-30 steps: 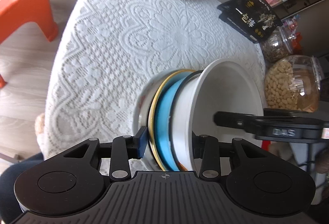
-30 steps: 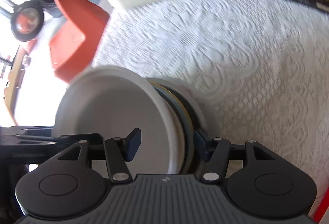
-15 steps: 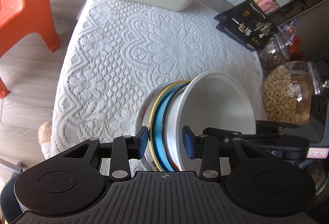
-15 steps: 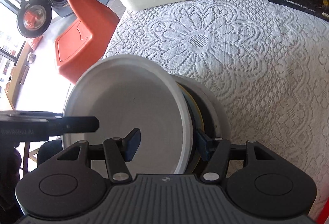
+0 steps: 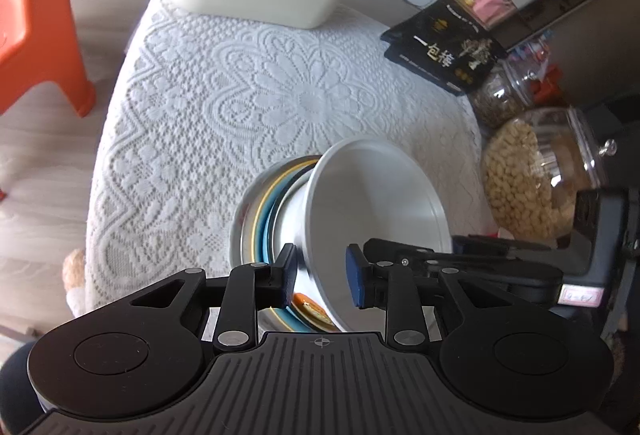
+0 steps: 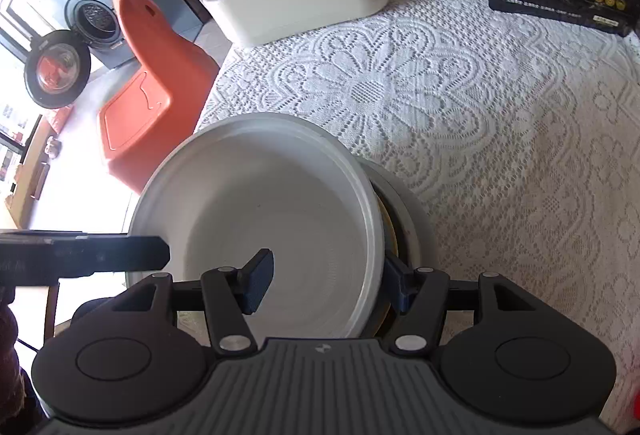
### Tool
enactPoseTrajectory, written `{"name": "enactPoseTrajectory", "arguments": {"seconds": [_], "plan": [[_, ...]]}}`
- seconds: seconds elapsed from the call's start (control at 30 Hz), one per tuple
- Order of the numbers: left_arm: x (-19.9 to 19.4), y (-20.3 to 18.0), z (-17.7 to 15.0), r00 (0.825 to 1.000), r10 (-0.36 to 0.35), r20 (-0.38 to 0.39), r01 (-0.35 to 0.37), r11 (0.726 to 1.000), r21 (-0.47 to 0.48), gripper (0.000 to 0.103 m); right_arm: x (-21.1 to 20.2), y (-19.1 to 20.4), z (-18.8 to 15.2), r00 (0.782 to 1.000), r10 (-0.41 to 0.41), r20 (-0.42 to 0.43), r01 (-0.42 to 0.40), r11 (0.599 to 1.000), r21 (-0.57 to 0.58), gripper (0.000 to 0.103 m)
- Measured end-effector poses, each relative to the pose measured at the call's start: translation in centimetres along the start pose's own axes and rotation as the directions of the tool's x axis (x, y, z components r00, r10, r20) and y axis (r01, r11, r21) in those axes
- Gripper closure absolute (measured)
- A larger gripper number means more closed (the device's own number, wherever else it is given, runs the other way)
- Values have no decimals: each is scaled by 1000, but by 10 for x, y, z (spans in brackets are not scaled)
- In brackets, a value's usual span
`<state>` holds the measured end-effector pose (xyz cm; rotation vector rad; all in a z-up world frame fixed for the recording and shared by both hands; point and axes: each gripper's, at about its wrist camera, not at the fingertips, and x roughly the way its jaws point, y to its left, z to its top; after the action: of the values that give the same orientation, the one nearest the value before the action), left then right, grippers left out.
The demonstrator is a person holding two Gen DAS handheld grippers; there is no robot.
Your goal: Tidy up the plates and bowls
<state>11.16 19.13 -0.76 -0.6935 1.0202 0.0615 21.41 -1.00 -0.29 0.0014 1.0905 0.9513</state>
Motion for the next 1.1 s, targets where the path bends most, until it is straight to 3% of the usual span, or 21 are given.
{"name": "enactPoseTrajectory", "arguments": {"seconds": [0.47, 0.77, 1.1], "plan": [[8, 3, 0, 1000, 17, -3, -17, 1000, -2, 74, -10, 6, 1, 996, -76, 40, 78, 997, -26, 45], [4, 6, 2, 1000, -16, -19, 15, 1000, -20, 75, -23, -2, -7, 998, -10, 69, 10, 1000, -2, 45], [1, 6, 1, 999, -27, -19, 26, 999, -21, 76, -27, 5, -6, 995, -9, 100, 12, 999, -32, 45]]}}
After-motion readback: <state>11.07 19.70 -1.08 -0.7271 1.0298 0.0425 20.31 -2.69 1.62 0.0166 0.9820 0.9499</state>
